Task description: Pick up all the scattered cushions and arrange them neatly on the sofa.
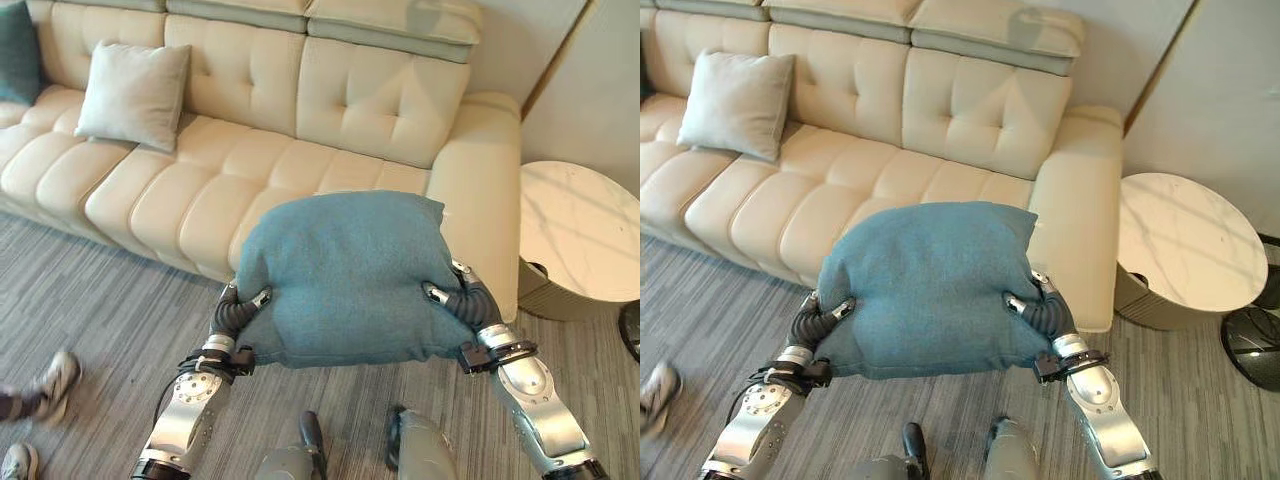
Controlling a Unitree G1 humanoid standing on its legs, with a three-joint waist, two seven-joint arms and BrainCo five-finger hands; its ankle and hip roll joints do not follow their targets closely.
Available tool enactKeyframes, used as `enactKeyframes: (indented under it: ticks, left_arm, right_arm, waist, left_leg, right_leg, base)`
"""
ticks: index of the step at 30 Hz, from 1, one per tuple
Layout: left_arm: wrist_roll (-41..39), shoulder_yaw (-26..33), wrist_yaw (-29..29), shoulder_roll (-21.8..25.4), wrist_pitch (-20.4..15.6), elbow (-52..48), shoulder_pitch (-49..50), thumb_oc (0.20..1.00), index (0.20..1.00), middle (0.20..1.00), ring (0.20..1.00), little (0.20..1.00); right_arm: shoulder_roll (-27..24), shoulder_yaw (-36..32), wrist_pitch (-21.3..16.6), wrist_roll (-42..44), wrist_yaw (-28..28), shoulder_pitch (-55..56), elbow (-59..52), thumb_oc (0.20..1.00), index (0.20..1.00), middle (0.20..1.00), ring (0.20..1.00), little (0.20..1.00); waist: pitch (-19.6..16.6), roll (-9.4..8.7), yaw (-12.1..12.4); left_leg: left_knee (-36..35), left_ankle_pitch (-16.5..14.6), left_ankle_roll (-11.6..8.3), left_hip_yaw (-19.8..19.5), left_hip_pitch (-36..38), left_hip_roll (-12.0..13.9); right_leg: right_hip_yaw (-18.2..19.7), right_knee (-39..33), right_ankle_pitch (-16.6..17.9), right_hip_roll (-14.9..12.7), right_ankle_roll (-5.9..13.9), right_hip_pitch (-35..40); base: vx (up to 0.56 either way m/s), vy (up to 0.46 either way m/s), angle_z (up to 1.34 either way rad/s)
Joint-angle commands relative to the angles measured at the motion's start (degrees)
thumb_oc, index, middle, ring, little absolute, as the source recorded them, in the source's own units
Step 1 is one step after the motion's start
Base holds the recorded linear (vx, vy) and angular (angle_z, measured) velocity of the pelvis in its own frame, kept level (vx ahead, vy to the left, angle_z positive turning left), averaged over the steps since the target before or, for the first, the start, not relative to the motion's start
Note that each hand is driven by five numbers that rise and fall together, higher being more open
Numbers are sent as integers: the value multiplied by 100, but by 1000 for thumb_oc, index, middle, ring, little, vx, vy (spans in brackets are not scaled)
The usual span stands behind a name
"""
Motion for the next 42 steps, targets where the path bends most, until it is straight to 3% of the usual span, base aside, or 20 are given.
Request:
enactKeyframes:
  ticks: [1, 2, 4, 5, 8, 10, 11, 13, 14, 15, 18, 20, 22, 24, 26, 27, 29, 33, 38, 42]
  left_arm:
    - [121, -308, -404, -170, -564, -747, -456, 200, 200, 200, 200, 200]
    - [151, -314, -444, -218, -580, -717, -474, 200, 200, 200, 200, 200]
    - [205, -285, -438, -241, -597, -680, -456, 200, 200, 200, 200, 200]
    - [217, -262, -516, -263, -583, -686, -395, 200, 200, 200, 200, 200]
    - [190, -294, -604, -338, -570, -720, -263, 200, 200, 200, 200, 200]
    - [138, -414, -613, -427, -540, -698, -223, 200, 200, 200, 200, 200]
    - [138, -414, -613, -429, -540, -697, -224, 200, 200, 200, 200, 200]
    - [170, -411, -663, -393, -524, -699, -200, 200, 200, 200, 200, 200]
    - [136, -404, -626, -408, -527, -644, -214, 200, 200, 200, 200, 200]
    - [103, -405, -634, -413, -498, -632, -238, 200, 200, 200, 200, 200]
    - [182, -351, -626, -384, -485, -625, -250, 200, 200, 200, 200, 200]
    - [183, -339, -626, -368, -489, -639, -256, 200, 200, 200, 200, 200]
    - [254, -285, -614, -336, -471, -656, -247, 200, 200, 200, 200, 200]
    - [272, -268, -605, -333, -476, -665, -226, 200, 200, 200, 200, 200]
    - [247, -233, -479, -374, -528, -736, -174, 200, 200, 200, 200, 200]
    - [224, -244, -466, -393, -533, -745, -181, 200, 200, 200, 200, 200]
    - [202, -231, -483, -427, -535, -734, -157, 200, 200, 200, 200, 200]
    - [205, -126, -503, -229, -476, -707, -75, 200, 200, 200, 200, 200]
    - [277, 5, -440, -114, -484, -658, -61, 200, 200, 200, 200, 200]
    - [322, 84, -348, -109, -550, -630, -51, 200, 200, 200, 200, 200]
  right_arm:
    - [186, 108, -646, 402, 239, -502, -737, 200, 200, 200, 200, 200]
    - [192, 30, -654, 481, 260, -402, -757, 200, 200, 200, 200, 200]
    - [194, 14, -662, 540, 307, -352, -756, 200, 200, 200, 200, 200]
    - [200, -61, -671, 600, 362, -227, -771, 200, 200, 200, 200, 200]
    - [209, -183, -699, 737, 467, 56, -871, 200, 200, 200, 200, 200]
    - [62, -306, -725, 687, 409, 171, -791, 200, 200, 200, 200, 200]
    - [60, -306, -725, 687, 409, 170, -790, 200, 200, 200, 200, 200]
    - [-46, -363, -755, 697, 366, 104, -769, 200, 200, 200, 200, 200]
    - [-107, -387, -737, 753, 319, 62, -683, 200, 200, 200, 200, 200]
    - [-138, -389, -723, 730, 286, 40, -659, 200, 200, 200, 200, 200]
    - [-172, -411, -716, 630, 277, -10, -676, 200, 200, 200, 200, 200]
    - [-160, -421, -718, 620, 263, 1, -670, 200, 200, 200, 200, 200]
    - [-152, -465, -716, 448, 204, 49, -640, 200, 200, 200, 200, 200]
    - [-131, -454, -698, 420, 196, 63, -611, 200, 200, 200, 200, 200]
    - [-135, -359, -652, 315, 165, 33, -522, 200, 200, 200, 200, 200]
    - [-140, -340, -643, 283, 164, 20, -492, 200, 200, 200, 200, 200]
    - [-155, -316, -635, 211, 198, 36, -461, 200, 200, 200, 200, 200]
    - [73, -161, -503, -43, 289, -184, -304, 200, 200, 200, 200, 200]
    - [279, -20, -505, -41, 297, -339, -216, 200, 200, 200, 200, 200]
    - [394, 138, -603, 120, 219, -686, -145, 200, 200, 200, 200, 200]
  waist:
    - [-86, 126, -219]
    - [-106, 113, -311]
    - [-140, 136, -323]
    - [-199, 112, -331]
    - [-342, 74, -458]
    - [-449, 137, -577]
    - [-454, 146, -583]
    - [-471, 229, -615]
    - [-549, 199, -621]
    - [-569, 171, -606]
    - [-591, -16, -517]
    - [-567, -84, -482]
    - [-467, -158, -352]
    - [-456, -161, -298]
    - [-426, -102, -161]
    - [-440, -83, -159]
    - [-480, -33, -146]
    - [-459, -169, -27]
    - [-362, -222, 50]
    - [-304, -160, 42]
  left_leg:
    - [171, -1044, -358, -288, 821, -375]
    - [155, -1193, -436, -404, 1036, -424]
    - [159, -1335, -483, -439, 1178, -413]
    - [156, -1435, -522, -461, 1386, -444]
    - [294, -1387, -614, -574, 1588, -467]
    - [1309, -968, -984, -527, 1330, -153]
    - [1334, -983, -987, -532, 1312, -143]
    - [2096, -375, -1212, -393, 1110, 109]
    - [2289, -218, -1180, -152, 889, 295]
    - [2192, -326, -1061, -18, 767, 376]
    - [1526, -751, -861, -32, 330, 428]
    - [1307, -751, -870, -14, 170, 509]
    - [585, -176, -1028, -132, -218, 733]
    - [395, 28, -1078, -294, -318, 738]
    - [116, 368, -1221, -1125, -629, 654]
    - [81, 359, -1212, -1195, -613, 635]
    - [-89, 302, -1198, -1080, -450, 678]
    - [256, -76, -814, -325, -156, 566]
    - [356, -276, -617, 56, -21, 456]
    - [86, -366, -499, 115, 295, 137]
  right_leg:
    - [-177, -945, 707, 233, 140, 10]
    - [-455, -1529, 849, 205, 226, -65]
    - [-630, -1671, 835, 240, 288, -63]
    - [-1013, -1699, 913, 176, 294, -119]
    - [-1101, -1782, 1064, 113, 141, 100]
    - [-895, -1688, 1057, 235, -63, 376]
    - [-903, -1690, 1056, 240, -66, 373]
    - [-903, -1698, 906, 404, -247, 624]
    - [-795, -1835, 722, 515, -331, 868]
    - [-700, -1913, 672, 535, -333, 983]
    - [-330, -2025, 583, 452, -223, 1221]
    - [-237, -2056, 562, 393, -190, 1301]
    - [11, -2149, 486, 384, -166, 1579]
    - [125, -2169, 466, 408, -172, 1642]
    - [596, -2074, 311, 482, -193, 1828]
    - [678, -2017, 262, 478, -192, 1849]
    - [770, -1959, 177, 455, -156, 1898]
    - [1288, -1184, 197, 73, 176, 1611]
    - [1127, -652, 445, -127, 278, 1225]
    - [660, -866, 496, 259, 77, 770]
  base:
    - [414, -5, 57]
    - [498, -5, 59]
    - [491, -21, 65]
    - [513, -71, 48]
    - [366, -71, 39]
    - [473, -172, 31]
    - [382, -151, 47]
    - [368, -85, 32]
    - [462, -72, -29]
    - [479, -27, -38]
    - [290, 68, -47]
    - [149, 57, -70]
    - [253, 141, -49]
    - [197, 136, -49]
    - [323, 283, -86]
    - [263, 246, -106]
    - [283, 348, -96]
    - [273, 445, -150]
    - [63, 199, -59]
    - [119, 154, -19]
